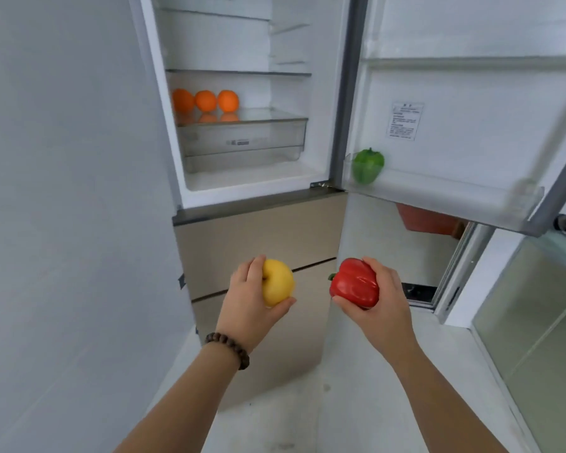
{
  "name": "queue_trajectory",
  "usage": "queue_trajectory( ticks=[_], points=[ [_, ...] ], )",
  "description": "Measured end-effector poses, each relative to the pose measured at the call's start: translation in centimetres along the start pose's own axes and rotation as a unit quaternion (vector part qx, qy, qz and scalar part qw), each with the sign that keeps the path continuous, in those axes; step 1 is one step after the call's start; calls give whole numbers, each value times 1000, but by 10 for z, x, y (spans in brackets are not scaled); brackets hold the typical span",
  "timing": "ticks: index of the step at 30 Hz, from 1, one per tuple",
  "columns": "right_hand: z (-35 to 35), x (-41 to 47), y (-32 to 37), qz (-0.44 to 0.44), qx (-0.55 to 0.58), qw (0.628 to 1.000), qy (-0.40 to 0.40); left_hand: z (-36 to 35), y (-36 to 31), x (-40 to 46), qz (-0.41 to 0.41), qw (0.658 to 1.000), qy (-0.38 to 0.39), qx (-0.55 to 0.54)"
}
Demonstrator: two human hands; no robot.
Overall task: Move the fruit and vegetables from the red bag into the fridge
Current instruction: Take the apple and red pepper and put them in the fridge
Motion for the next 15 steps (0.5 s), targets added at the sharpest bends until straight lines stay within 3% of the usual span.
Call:
queue_trajectory(
  ticks=[5,8,15],
  points=[
    [0,103,-10,31,-46,996,-73,-39,-19,102,-44,999,-3,-22],
    [5,166,-9,35,-19,996,-81,-59,-30,152,-63,997,-5,-40],
    [40,291,-20,-22,5,991,-135,-95,-30,217,-99,993,1,-57]
  ],
)
Point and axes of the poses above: each hand's wrist, its own x-axis towards the middle knuckle, its own z-axis out of the back of the hand, y = z × x, the point moved 10 cm from there along x, towards the middle knuckle, and after that the axes turned 11 degrees about -y, right-handed, at the moved point
